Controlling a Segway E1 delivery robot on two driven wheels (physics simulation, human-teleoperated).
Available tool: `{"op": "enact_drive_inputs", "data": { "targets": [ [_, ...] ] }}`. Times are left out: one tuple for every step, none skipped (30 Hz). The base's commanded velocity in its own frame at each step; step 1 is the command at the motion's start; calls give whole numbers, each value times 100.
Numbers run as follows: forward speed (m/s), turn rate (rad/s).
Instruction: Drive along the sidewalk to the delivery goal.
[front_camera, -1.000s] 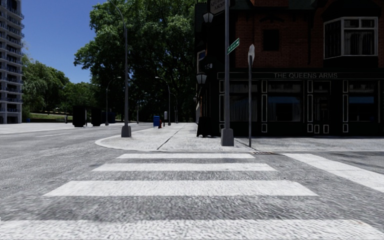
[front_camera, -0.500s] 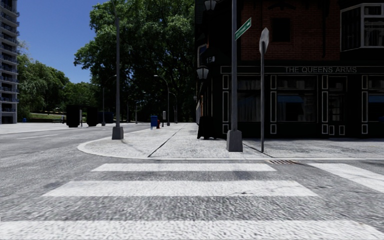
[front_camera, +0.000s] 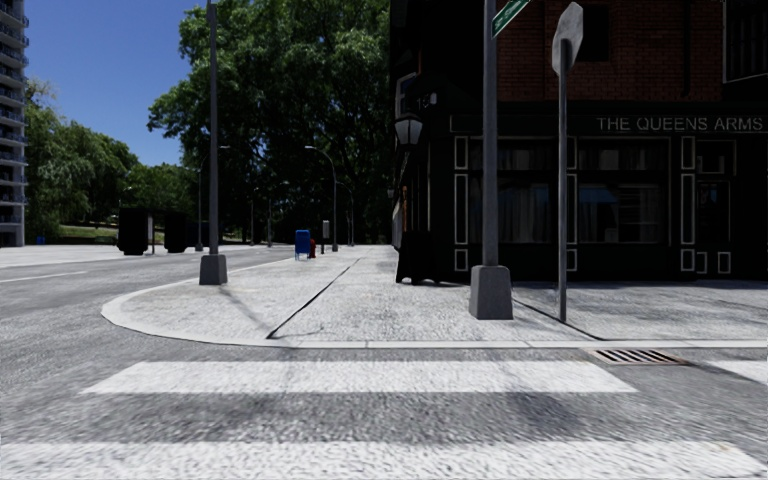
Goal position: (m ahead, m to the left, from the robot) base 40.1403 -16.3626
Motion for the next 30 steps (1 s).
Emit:
{"op": "enact_drive_inputs", "data": {
  "targets": [
    [200,0],
    [200,0],
    [200,0],
    [200,0],
    [200,0],
    [200,0],
    [200,0],
    [200,0],
    [200,0],
    [200,0],
    [200,0],
    [200,0],
    [200,0],
    [200,0],
    [200,15],
    [200,29],
    [200,34],
    [200,36],
    [200,39],
    [200,45],
    [200,51],
    [200,52],
    [200,52],
    [200,48],
    [200,48],
    [200,24],
    [200,6],
    [200,1],
    [200,0],
    [200,0]
  ]
}}
